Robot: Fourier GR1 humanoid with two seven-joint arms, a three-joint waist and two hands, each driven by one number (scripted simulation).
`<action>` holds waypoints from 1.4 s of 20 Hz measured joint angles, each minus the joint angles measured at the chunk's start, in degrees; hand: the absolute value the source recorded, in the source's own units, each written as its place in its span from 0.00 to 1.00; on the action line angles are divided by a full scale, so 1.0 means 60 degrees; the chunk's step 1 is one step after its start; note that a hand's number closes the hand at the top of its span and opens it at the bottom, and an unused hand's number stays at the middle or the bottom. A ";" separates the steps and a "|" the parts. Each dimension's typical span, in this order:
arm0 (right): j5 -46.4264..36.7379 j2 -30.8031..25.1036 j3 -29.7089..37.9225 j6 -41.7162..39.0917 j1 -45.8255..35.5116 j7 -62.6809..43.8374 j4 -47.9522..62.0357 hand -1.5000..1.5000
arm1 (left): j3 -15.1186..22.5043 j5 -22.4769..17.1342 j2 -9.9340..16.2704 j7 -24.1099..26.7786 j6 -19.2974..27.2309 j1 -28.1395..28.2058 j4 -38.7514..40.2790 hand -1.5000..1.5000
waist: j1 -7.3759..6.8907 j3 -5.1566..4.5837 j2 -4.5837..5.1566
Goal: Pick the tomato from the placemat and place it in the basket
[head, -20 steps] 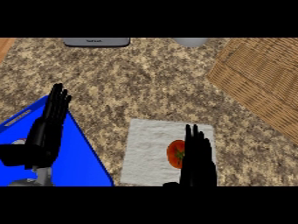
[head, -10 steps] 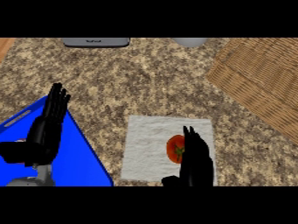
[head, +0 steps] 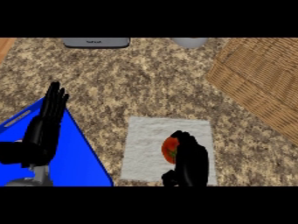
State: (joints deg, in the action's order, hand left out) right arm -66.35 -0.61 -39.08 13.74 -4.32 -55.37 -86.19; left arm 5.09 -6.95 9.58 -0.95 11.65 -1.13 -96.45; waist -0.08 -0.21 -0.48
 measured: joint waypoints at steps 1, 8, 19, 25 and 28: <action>-0.0069 0.0000 -0.0083 -0.0011 -0.0103 -0.0060 0.0081 1.00 | 0.0034 0.0046 -0.0029 -0.0131 0.0020 0.0038 -0.0151 0.50 | -0.0001 -0.0005 -0.0006; 0.0954 0.0091 0.1513 -0.0451 -0.2110 -0.0233 0.2166 1.00 | 0.0162 0.0192 -0.0199 -0.0079 -0.0055 -0.0142 -0.0068 0.50 | -0.0280 -0.0001 0.0097; 0.1264 -0.0032 0.4330 0.0166 -0.6183 -0.0169 0.6690 1.00 | 0.0381 0.0234 -0.0385 0.0066 -0.0197 -0.0475 0.0150 0.50 | -0.0746 0.0038 0.0318; 0.1138 0.0047 0.4672 0.2239 -0.7443 0.0220 0.7423 1.00 | 0.0333 0.0287 -0.0375 -0.0010 -0.0155 -0.0456 0.0154 0.50 | -0.0647 0.0046 0.0260; 0.1041 0.0057 0.4562 0.2994 -0.8109 0.0134 0.7343 1.00 | 0.0289 0.0261 -0.0347 0.0000 -0.0207 -0.0398 0.0199 0.50 | -0.0569 0.0041 0.0207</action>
State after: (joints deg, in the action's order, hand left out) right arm -60.10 -0.27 -11.70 31.70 -52.97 -54.57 -42.13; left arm 6.82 -5.38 7.50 -0.95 10.42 -3.52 -95.25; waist -3.49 0.04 0.76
